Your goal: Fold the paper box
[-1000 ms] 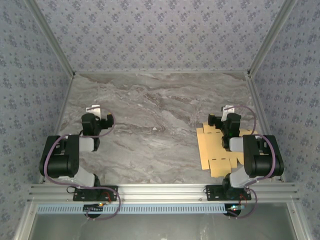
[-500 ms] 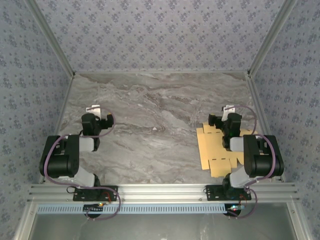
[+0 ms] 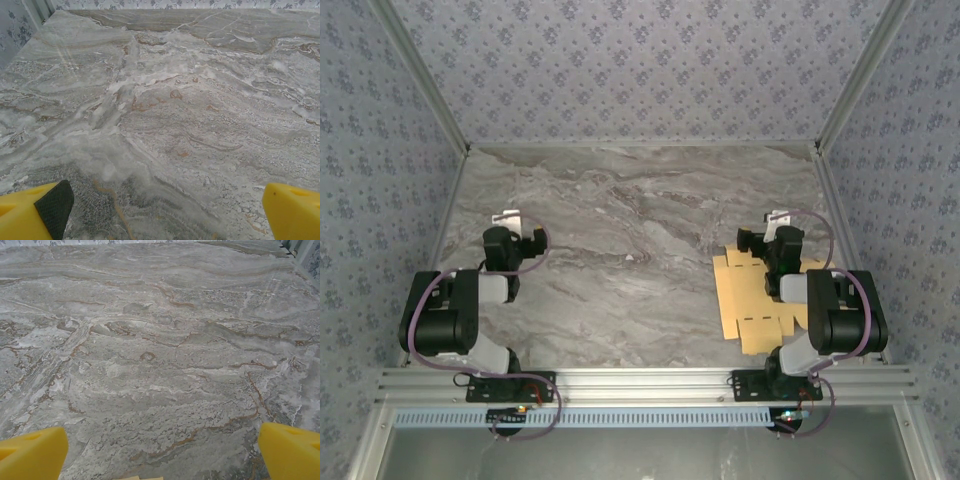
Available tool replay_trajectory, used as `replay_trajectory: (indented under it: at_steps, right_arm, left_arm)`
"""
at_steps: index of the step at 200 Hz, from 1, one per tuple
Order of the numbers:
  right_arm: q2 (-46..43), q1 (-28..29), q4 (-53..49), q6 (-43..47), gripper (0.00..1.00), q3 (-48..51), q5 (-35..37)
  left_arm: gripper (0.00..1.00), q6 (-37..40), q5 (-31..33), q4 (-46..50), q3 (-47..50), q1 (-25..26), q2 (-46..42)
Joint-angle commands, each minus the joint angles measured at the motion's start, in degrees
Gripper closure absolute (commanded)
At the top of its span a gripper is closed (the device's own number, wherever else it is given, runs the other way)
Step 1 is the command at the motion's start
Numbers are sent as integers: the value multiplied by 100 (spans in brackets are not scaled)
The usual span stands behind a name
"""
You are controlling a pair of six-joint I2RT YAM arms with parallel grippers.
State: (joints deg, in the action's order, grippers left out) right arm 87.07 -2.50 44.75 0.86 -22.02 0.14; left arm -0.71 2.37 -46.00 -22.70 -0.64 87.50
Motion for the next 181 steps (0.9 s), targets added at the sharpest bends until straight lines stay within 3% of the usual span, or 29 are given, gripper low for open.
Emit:
replay_trajectory:
  at_steps: [1,159,181]
  right_arm:
    - [12,-22,-98,10,0,-155,-14]
    - [-21,-29,28,8,0,-79,-62]
    - [-719,-29,-1404,41,0,-557,-200]
  left_arm:
    - [1,-46,-24,56,-155,-24,34]
    - [1,-47,-25,21,-129,-22,34]
    - [1,-49,-22,18,-130,-23,30]
